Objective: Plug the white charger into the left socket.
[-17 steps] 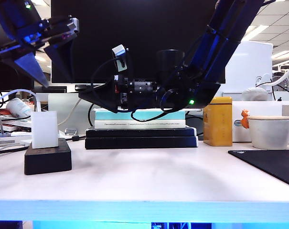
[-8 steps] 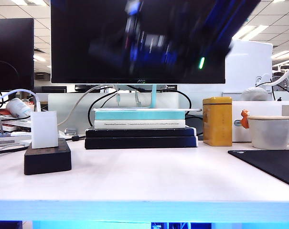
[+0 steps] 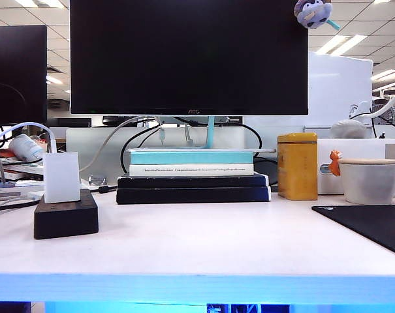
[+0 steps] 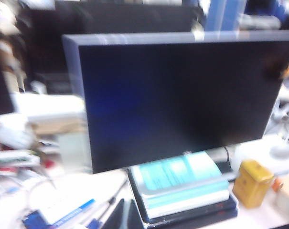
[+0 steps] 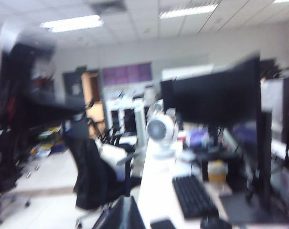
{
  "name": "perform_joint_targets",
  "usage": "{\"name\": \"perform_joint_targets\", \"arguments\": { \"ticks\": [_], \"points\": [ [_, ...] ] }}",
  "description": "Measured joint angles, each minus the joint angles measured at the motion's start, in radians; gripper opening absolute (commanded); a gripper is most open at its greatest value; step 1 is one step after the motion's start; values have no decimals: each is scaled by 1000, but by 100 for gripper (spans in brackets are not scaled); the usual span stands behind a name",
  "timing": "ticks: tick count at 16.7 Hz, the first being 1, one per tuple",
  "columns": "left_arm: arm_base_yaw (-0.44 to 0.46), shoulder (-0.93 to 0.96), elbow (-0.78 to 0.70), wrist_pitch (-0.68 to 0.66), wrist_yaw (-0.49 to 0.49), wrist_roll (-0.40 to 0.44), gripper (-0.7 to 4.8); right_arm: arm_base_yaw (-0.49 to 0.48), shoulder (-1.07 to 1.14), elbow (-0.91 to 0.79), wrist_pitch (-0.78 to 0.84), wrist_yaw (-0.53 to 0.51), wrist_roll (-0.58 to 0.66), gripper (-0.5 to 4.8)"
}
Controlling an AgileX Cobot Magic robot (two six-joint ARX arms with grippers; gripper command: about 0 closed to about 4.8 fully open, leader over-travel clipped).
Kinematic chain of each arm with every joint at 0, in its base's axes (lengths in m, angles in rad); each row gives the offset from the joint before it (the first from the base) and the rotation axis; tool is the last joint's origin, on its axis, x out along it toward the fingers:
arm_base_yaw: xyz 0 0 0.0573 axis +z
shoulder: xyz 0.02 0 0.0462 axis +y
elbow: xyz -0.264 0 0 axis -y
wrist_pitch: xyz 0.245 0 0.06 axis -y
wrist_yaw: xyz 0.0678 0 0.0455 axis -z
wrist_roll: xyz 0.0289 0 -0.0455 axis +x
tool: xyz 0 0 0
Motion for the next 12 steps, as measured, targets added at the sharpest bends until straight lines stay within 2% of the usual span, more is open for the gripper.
{"name": "perform_joint_targets", "arguments": {
  "ticks": [2, 3, 6, 7, 10, 12],
  "points": [
    [0, -142, 1, -79, -12, -5, -6, 0, -113, 0, -105, 39, -23, -3],
    [0, -208, 0, -127, -20, -9, -6, 0, -166, 1, -187, 91, -72, -3],
    [0, -378, 3, -238, -38, -12, -6, 0, -296, 1, -448, 313, -195, -3],
    [0, -419, -6, -313, -83, -13, -6, 0, -386, -1, -645, 453, -312, -3],
    [0, -471, -138, -330, -90, -13, -6, 0, -534, -1, -913, 614, -505, -3],
    [0, -523, -302, -259, -68, -15, -6, 0, -626, -1, -1087, 723, -644, -3]
  ]
}}
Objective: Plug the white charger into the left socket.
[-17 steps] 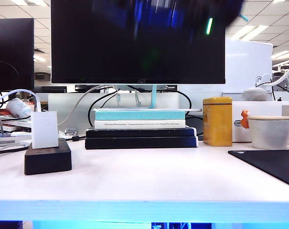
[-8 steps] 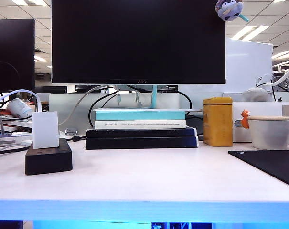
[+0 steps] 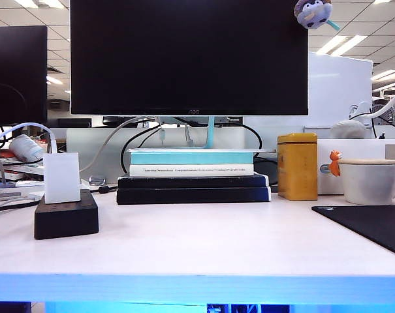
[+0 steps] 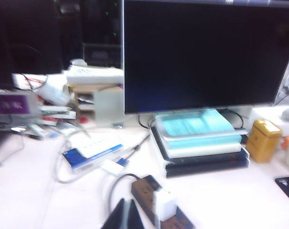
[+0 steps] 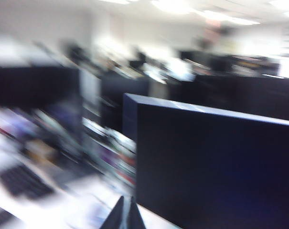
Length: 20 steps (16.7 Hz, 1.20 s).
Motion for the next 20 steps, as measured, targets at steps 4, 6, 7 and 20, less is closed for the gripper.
{"name": "perform_joint_targets", "arguments": {
  "ticks": [4, 6, 7, 20],
  "points": [
    [0, -58, -364, 300, 158, -20, -6, 0, -128, -16, -203, 102, -146, -3],
    [0, -50, -541, 484, 225, -35, -6, 0, -211, -105, -221, 153, -163, -3],
    [0, -50, -646, 594, 241, -51, -6, 0, -256, -178, -226, 170, -166, -3],
    [-1, -46, -1185, 928, 242, -6, -6, 0, -585, -1317, 193, 301, -66, -3]
  ]
}}
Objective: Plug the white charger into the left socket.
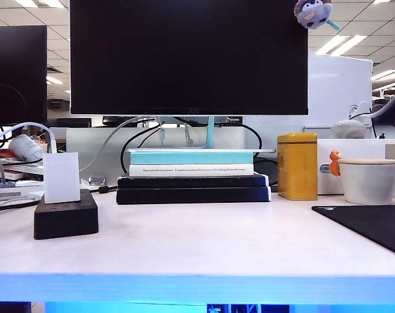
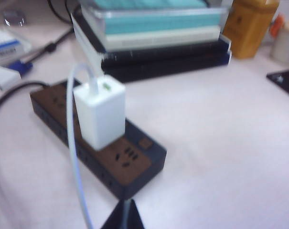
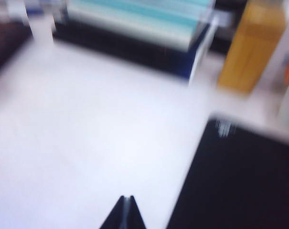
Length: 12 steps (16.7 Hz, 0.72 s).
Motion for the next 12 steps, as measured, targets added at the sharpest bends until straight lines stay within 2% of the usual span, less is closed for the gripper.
{"name": "perform_joint_targets", "arguments": {
  "ticks": [6, 8, 12],
  "points": [
    [0, 0, -79, 70, 0, 33, -6, 0, 0, -122, -1, 16, 11, -3],
    [0, 0, -114, 99, -1, 72, -6, 0, 0, -161, 5, 19, 12, -2],
    [0, 1, -148, 85, -10, 93, -6, 0, 0, -181, 18, 26, 8, -2]
  ]
}}
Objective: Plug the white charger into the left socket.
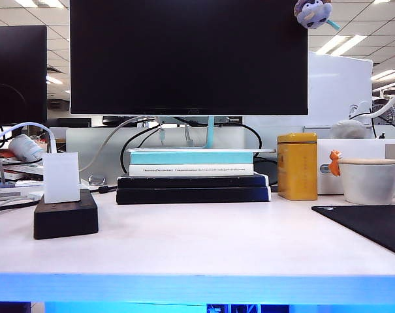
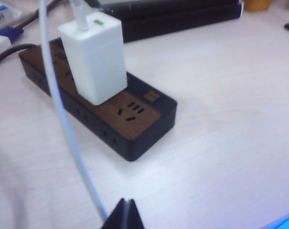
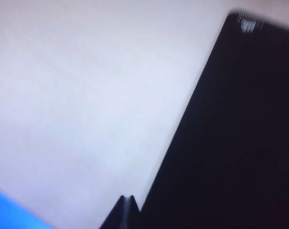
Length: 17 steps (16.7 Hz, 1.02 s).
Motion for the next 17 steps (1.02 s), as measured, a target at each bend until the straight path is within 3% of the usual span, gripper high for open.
{"name": "perform_joint_targets", "arguments": {
  "ticks": [3, 7, 17],
  "points": [
    [0, -2, 0, -3, -21, 20, -5, 0, 0, 0, 7, 11, -4, -1],
    [0, -2, 0, -11, -124, 19, -4, 0, 0, 0, 6, 18, 0, -1],
    [0, -1, 0, -11, -123, 19, -4, 0, -30, -13, 8, 20, 0, -1]
  ]
}}
